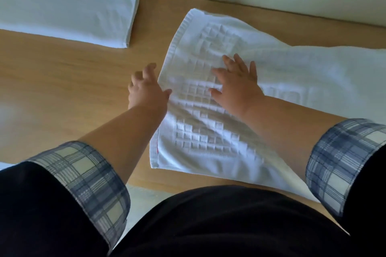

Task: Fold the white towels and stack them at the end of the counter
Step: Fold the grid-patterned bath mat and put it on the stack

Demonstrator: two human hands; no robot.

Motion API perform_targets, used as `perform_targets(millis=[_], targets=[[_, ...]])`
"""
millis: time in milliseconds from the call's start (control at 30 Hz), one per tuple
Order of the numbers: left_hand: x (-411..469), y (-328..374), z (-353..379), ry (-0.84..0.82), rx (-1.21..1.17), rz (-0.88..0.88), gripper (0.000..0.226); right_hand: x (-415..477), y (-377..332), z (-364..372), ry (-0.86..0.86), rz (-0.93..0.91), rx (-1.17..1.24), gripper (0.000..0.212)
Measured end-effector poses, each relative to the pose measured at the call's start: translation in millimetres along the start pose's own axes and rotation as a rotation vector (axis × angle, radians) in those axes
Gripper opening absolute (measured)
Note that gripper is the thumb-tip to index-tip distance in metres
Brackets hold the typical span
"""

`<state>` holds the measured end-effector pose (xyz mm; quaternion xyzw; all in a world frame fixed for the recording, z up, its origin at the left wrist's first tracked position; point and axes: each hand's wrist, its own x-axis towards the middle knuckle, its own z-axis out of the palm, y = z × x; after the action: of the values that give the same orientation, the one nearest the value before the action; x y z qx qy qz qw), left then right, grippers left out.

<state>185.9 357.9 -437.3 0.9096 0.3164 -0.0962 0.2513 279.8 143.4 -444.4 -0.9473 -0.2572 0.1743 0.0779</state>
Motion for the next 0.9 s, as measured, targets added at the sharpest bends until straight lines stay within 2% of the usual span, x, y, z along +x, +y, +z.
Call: perform_targets(millis=[67, 133, 200, 300, 433, 533, 600, 667, 767, 833, 900], targets=[[-21, 6, 9, 0.093, 0.182, 0.358, 0.054, -11, -2, 10, -0.031, -0.016, -0.002, 0.069], [-39, 8, 21, -0.085, 0.253, 0.676, 0.042, -16, -2, 18, -0.114, -0.001, -0.009, 0.084], [-48, 7, 32, -0.292, 0.340, 0.758, 0.042, -17, 0, 18, -0.158, 0.002, 0.031, 0.093], [-42, 11, 30, -0.338, 0.377, 0.677, 0.049, -15, 7, 4, -0.099, -0.002, 0.207, 0.081], [3, 61, 12, -0.212, 0.091, 0.478, 0.032, -10, 30, -26, 0.292, 0.056, 0.464, 0.049], [59, 120, 4, -0.067, -0.025, 0.350, 0.053, 15, 61, -53, 0.442, 0.249, 0.609, 0.039], [93, 151, 1, -0.041, -0.003, 0.307, 0.068, 38, 88, -68, 0.408, 0.376, 0.576, 0.036], [119, 170, 2, -0.083, 0.079, 0.321, 0.069, 57, 110, -77, 0.253, 0.450, 0.446, 0.039], [142, 175, 7, -0.104, 0.264, 0.332, 0.045, 73, 124, -80, -0.030, 0.511, 0.227, 0.035], [146, 170, 7, -0.084, 0.355, 0.313, 0.032, 77, 123, -79, -0.069, 0.507, 0.184, 0.022], [144, 164, 5, -0.079, 0.333, 0.313, 0.033, 79, 121, -78, -0.086, 0.495, 0.135, 0.019]])
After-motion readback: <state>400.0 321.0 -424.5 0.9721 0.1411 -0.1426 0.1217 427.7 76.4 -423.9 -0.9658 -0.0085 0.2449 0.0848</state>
